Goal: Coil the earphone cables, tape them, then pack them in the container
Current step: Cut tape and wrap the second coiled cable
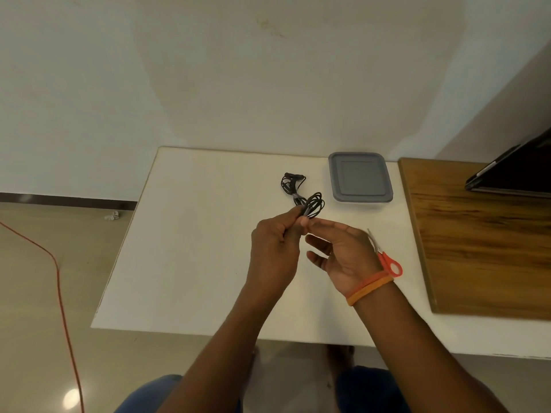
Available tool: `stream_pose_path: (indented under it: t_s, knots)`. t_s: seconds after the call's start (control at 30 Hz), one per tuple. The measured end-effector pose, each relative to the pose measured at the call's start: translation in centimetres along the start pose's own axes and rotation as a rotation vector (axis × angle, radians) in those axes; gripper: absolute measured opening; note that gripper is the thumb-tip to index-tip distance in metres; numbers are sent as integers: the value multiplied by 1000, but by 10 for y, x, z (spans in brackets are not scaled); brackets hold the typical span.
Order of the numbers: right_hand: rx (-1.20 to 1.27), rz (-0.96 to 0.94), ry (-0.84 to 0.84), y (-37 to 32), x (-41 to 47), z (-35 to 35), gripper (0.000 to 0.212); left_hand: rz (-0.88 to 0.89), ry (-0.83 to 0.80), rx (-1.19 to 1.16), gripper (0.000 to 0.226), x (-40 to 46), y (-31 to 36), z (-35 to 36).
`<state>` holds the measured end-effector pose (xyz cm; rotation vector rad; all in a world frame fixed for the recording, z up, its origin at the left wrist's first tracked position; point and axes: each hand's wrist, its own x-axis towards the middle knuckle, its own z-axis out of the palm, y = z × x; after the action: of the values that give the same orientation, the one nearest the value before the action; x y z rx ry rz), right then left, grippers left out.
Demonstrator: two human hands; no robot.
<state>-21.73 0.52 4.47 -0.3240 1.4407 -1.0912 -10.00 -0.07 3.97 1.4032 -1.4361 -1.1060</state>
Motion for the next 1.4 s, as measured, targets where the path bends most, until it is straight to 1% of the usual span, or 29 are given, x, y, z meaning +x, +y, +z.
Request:
stream_pose_path:
  t_s: [0.2, 0.37, 0.47, 0.53, 0.6, 0.67, 0.73, 0.83, 0.9, 1.0, 1.17, 1.23, 1.3, 1.4]
  knots:
    - [81, 65, -108, -4, -3, -3, 8, 78, 25, 100, 29, 0, -1, -1]
    - [29, 29, -123, -2, -3, -5, 14, 146, 29, 206, 32, -1, -3, 1]
    - [5, 14, -112, -1, -3, -7, 14, 259, 10, 379, 34, 2, -6, 0]
    - [-7, 23, -118, 1, -2, -9, 13, 342, -16, 482, 37, 2, -9, -1]
    - [7, 68, -124, 2, -1, -10, 15, 356, -67, 522, 43, 2, -12, -2]
    - [33, 134, -125, 2, 0, -11, 17, 358, -124, 581, 43, 2, -12, -2]
    - [59, 191, -128, 2, 1, -12, 13, 355, -175, 643, 40, 4, -15, -3]
    - [46, 229, -125, 1, 2, -15, 12, 358, -258, 739, 47, 5, -20, -3]
    - [-4, 228, -119, 0, 2, -17, 18, 372, -277, 749, 48, 3, -22, -3]
    - [-75, 237, -121, -1, -1, -18, 33, 379, -296, 767, 44, 1, -21, -3]
    - [-120, 276, -121, -3, -3, -20, 43, 393, -305, 746, 24, 0, -22, -3]
    - [-129, 294, -107, -3, -4, -20, 49, 404, -312, 743, 17, -1, -22, -2]
    - [-141, 303, -101, -3, -4, -21, 56, 415, -299, 739, 16, 0, -22, -2]
    - [-165, 327, -133, -7, -5, -21, 66, 435, -283, 734, 21, 1, -23, -3]
